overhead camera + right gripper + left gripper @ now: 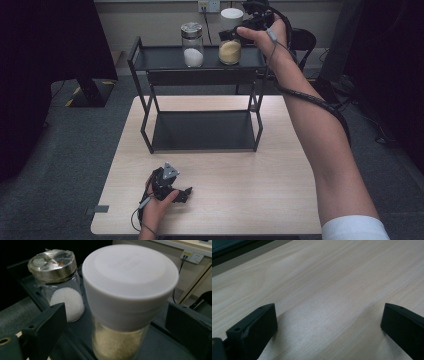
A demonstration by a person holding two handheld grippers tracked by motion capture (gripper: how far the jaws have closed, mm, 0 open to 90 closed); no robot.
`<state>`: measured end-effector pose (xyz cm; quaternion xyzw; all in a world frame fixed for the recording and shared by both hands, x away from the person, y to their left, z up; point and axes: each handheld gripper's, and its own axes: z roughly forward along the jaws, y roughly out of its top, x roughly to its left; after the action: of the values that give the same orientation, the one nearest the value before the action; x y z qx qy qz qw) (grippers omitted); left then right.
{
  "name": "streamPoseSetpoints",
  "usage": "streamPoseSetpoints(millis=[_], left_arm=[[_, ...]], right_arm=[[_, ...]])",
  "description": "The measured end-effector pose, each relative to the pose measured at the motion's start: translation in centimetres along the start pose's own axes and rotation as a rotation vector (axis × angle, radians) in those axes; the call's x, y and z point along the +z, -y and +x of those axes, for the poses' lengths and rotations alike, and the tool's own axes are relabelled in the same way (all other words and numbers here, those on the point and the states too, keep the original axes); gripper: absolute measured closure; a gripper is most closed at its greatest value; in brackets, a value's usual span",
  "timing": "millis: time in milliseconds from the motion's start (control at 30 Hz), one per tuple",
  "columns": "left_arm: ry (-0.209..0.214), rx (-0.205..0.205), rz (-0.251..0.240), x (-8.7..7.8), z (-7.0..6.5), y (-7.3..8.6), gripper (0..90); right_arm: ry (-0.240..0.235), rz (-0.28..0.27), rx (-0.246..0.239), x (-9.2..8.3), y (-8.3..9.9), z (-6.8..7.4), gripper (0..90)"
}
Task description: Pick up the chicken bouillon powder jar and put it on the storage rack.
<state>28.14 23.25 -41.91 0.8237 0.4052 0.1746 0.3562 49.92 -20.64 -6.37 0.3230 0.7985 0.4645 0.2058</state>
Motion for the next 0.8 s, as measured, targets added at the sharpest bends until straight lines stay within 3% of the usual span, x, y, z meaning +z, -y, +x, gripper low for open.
streamPoseSetpoints(millis=[200, 433, 800], left_arm=[[0.0, 0.0, 0.0, 0.0, 0.0, 0.0, 0.0], [0.0, 0.0, 0.0, 0.0, 0.0, 0.0, 0.0], [0.0, 0.001, 0.0, 0.0, 0.0, 0.0, 0.0]], right_arm=[[-0.01, -0.027, 0.025, -1.0, 1.1, 0.2, 0.8], [-0.041, -0.029, 0.021, -1.9, 1.9, 0.7, 0.5], [-0.034, -0.053, 0.063, -2.3, 4.2, 2.2, 0.5]])
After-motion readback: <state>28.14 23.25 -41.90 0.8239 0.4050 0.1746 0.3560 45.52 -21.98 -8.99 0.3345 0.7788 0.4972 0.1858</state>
